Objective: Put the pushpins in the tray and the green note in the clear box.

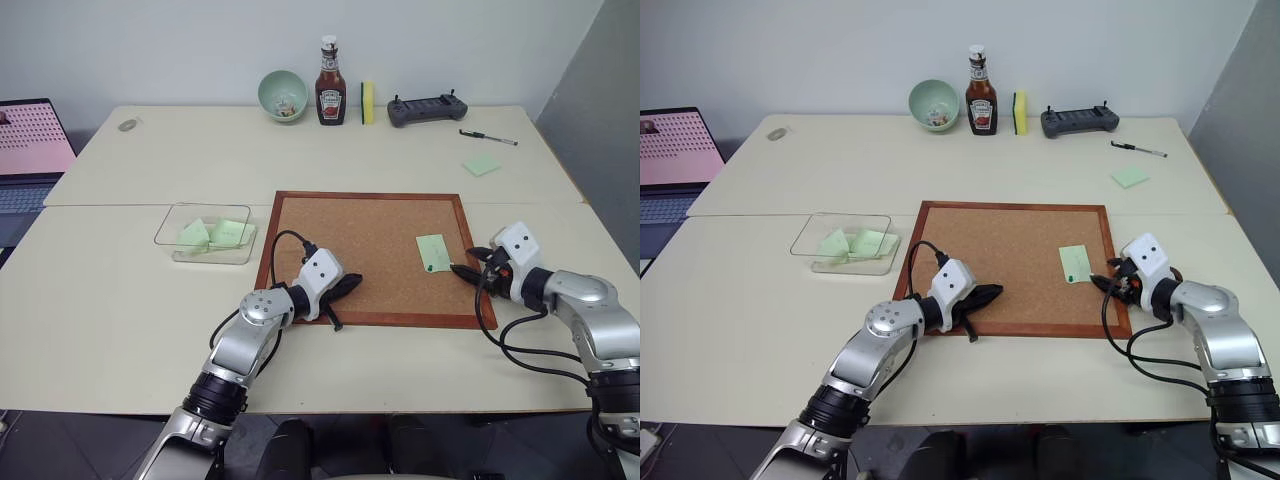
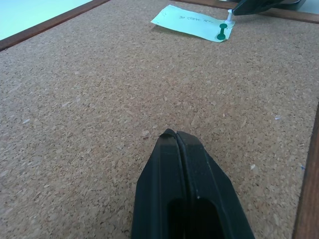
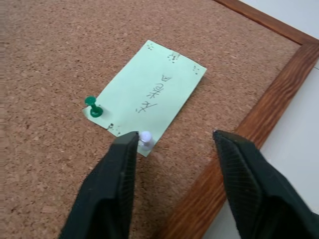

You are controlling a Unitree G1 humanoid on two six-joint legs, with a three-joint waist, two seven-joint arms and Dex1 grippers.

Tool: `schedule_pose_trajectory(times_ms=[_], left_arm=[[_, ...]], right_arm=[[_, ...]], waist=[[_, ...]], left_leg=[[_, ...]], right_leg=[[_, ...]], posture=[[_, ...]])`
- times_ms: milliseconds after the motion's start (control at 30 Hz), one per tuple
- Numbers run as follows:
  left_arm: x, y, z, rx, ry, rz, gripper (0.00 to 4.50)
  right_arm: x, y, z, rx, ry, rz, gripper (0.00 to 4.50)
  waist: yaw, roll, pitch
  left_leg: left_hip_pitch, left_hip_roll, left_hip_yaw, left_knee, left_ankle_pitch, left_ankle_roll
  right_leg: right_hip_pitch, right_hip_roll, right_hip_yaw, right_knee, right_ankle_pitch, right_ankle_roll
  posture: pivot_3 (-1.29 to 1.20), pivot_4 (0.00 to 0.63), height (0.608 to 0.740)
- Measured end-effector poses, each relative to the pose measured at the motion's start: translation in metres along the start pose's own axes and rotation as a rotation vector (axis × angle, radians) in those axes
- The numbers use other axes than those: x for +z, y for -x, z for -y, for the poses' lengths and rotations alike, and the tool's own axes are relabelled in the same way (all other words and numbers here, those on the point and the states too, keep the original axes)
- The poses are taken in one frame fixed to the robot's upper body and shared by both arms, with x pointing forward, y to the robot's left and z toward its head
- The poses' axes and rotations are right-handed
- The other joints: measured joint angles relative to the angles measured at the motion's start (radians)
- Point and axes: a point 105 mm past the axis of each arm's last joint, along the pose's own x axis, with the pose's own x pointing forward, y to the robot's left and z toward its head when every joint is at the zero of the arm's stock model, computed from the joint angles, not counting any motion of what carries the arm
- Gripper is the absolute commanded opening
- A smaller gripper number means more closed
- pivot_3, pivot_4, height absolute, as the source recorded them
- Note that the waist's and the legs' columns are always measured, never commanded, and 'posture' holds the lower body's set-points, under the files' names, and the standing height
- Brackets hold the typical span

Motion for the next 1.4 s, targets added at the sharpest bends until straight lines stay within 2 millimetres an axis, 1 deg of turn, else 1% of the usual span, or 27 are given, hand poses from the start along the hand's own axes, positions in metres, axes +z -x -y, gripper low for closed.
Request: schedule_pose_trajectory(times_ms=[33,67,100,200,233,300,600,667,800,967,1100,1300,1400], left_arm=[[0.0,0.0,0.0,0.0,0.0,0.0,0.0],[0.0,0.0,0.0,0.001,0.0,0.0,0.0],[0.0,0.0,0.0,0.001,0.0,0.0,0.0],[0.0,0.0,0.0,0.003,0.0,0.0,0.0],[0.0,0.0,0.0,0.003,0.0,0.0,0.0],[0.0,0.0,0.0,0.004,0.0,0.0,0.0],[0.0,0.0,0.0,0.004,0.0,0.001,0.0],[0.0,0.0,0.0,0.004,-0.001,0.001,0.0],[0.0,0.0,0.0,0.004,-0.002,-0.002,0.0],[0.0,0.0,0.0,0.002,-0.003,-0.002,0.0],[0.0,0.0,0.0,0.002,-0.003,-0.002,0.0],[0.0,0.0,0.0,0.001,-0.004,-0.002,0.0],[0.001,-0.002,0.002,-0.006,-0.007,-0.001,0.0]], right_arm=[[0.0,0.0,-0.001,0.006,0.001,-0.001,1.52],[0.0,-0.001,-0.002,0.011,0.003,-0.002,1.41],[0.0,-0.002,-0.003,0.016,0.004,-0.003,1.12],[0.0,-0.003,-0.007,0.03,0.008,-0.005,0.62],[0.0,-0.003,-0.008,0.037,0.01,-0.005,0.34],[0.001,-0.003,-0.009,0.044,0.012,-0.005,0.05],[0.003,-0.001,-0.01,0.05,-0.003,-0.001,0.05],[0.007,0.002,-0.01,0.048,-0.017,0.019,0.05],[0.029,0.006,-0.013,0.053,-0.002,0.105,0.05],[0.034,0.007,-0.016,0.05,-0.028,0.128,0.05],[0.039,0.01,-0.013,0.031,-0.041,0.146,0.05],[0.045,0.02,-0.003,-0.008,-0.075,0.174,0.05],[0.038,0.036,0.006,-0.047,-0.056,0.14,0.05]], waist=[[0.0,0.0,0.0],[0.0,0.0,0.0],[0.0,0.0,0.0],[0.0,0.0,0.0],[0.0,0.0,0.0],[0.0,0.0,0.0],[0.0,0.0,0.0],[0.0,0.0,0.0],[0.0,0.0,0.0],[0.0,0.0,0.0],[0.0,0.0,0.0],[0.001,0.0,0.0],[0.002,0.0,0.0]], left_leg=[[0.0,0.0,0.0,0.0,0.0,0.0],[0.0,0.0,0.0,0.0,0.0,0.0],[0.0,0.0,0.0,0.0,0.0,0.0],[0.0,0.0,0.0,0.0,0.0,0.0],[0.0,0.0,0.0,0.0,0.0,0.0],[0.0,0.0,0.0,0.0,0.0,0.0],[0.0,0.0,0.0,0.0,0.0,0.0],[0.0,0.0,0.0,0.0,0.0,0.0],[0.0,0.0,0.0,0.0,0.0,0.0],[0.0,0.0,0.0,0.0,0.0,0.0],[0.0,0.0,0.0,0.0,0.0,0.0],[0.0,0.0,0.0,0.0,0.0,0.0],[-0.001,0.0,0.0,0.0,0.0,0.0]], right_leg=[[0.0,0.0,0.0,0.0,0.0,0.0],[0.0,0.0,0.0,0.0,0.0,0.0],[0.0,0.0,0.0,0.0,0.0,0.0],[0.0,0.0,0.0,0.0,0.0,0.0],[0.0,0.0,0.0,0.0,0.0,0.0],[0.0,0.0,0.0,0.0,0.0,0.0],[0.0,0.0,0.0,0.0,0.0,0.0],[0.0,0.0,0.0,0.0,0.0,0.0],[0.0,0.0,0.0,0.0,0.0,0.0],[0.0,0.0,0.0,0.0,0.0,0.0],[0.0,0.0,0.0,0.0,0.0,0.0],[0.0,0.0,0.0,0.0,0.0,0.0],[0.0,0.0,0.0,-0.001,0.0,0.0]], posture=[[0.0,0.15,0.74],[0.0,0.15,0.74],[0.0,0.15,0.74],[0.0,0.15,0.74],[0.0,0.15,0.74],[0.0,0.15,0.74],[0.0,0.15,0.74],[0.0,0.15,0.74],[0.0,0.15,0.74],[0.0,0.15,0.74],[0.0,0.15,0.74],[0.0,0.15,0.74],[0.0,0.15,0.74]])
